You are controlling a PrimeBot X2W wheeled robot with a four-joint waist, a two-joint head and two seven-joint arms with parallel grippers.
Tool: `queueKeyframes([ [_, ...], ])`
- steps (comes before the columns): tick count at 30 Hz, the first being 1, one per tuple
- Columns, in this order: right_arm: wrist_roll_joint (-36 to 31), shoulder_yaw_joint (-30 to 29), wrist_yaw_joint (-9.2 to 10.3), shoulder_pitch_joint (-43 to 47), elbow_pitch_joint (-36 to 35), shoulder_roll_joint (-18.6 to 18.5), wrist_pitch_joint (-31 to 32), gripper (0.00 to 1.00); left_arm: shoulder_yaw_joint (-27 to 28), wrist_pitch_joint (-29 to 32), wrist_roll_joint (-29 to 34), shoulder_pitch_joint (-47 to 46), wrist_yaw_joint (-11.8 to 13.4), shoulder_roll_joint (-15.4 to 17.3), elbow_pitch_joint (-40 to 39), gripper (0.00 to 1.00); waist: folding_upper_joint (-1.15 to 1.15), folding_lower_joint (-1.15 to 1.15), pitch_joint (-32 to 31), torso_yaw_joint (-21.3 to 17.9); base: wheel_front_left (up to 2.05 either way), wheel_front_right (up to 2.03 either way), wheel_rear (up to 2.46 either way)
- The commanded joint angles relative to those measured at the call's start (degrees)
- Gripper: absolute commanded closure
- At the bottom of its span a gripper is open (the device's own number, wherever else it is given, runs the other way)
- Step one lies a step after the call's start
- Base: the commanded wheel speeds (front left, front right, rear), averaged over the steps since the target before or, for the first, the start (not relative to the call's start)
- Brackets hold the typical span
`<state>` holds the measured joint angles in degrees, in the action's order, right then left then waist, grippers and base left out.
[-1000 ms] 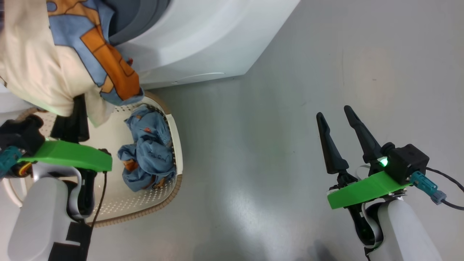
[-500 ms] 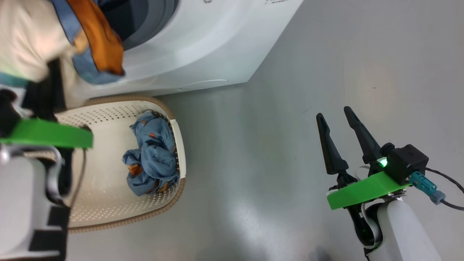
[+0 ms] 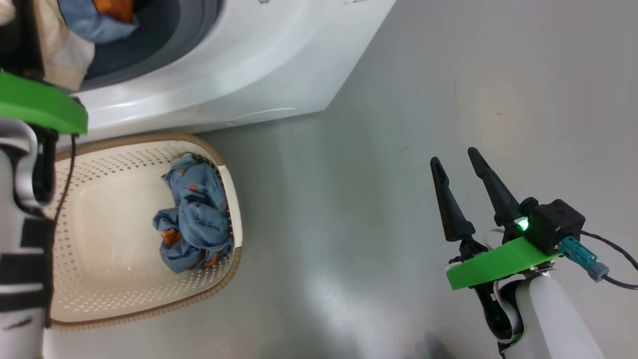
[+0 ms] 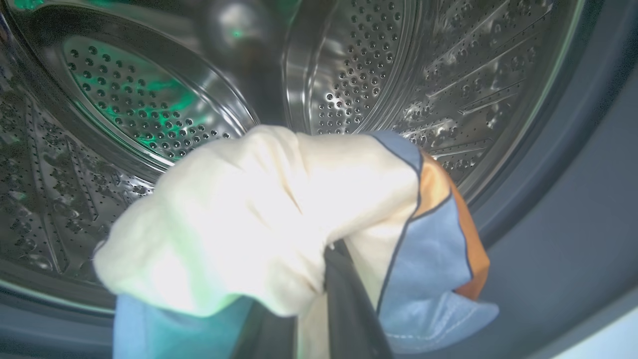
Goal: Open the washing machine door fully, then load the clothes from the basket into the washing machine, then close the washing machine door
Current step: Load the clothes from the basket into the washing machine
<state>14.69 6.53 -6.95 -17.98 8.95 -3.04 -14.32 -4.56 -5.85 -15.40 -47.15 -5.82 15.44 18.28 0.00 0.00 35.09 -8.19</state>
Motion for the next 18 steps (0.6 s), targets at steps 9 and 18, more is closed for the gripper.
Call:
queueKeyframes([
  [9, 1.1, 1.6, -0.54, 0.2, -1.5, 0.2, -0.7, 0.0, 0.9, 2.6, -0.7, -7.3, -0.5, 4.6, 4.7, 1.0, 0.0, 0.0, 1.9, -1.4, 0.0, 0.0, 0.0],
  [18, 1.5, 2.2, -0.54, -0.4, -1.5, 0.2, -0.7, 0.0, -0.9, 3.5, 0.3, -16.1, -0.6, 5.5, 11.9, 1.0, 0.0, 0.0, 4.5, -2.4, 0.0, 0.0, 0.0],
])
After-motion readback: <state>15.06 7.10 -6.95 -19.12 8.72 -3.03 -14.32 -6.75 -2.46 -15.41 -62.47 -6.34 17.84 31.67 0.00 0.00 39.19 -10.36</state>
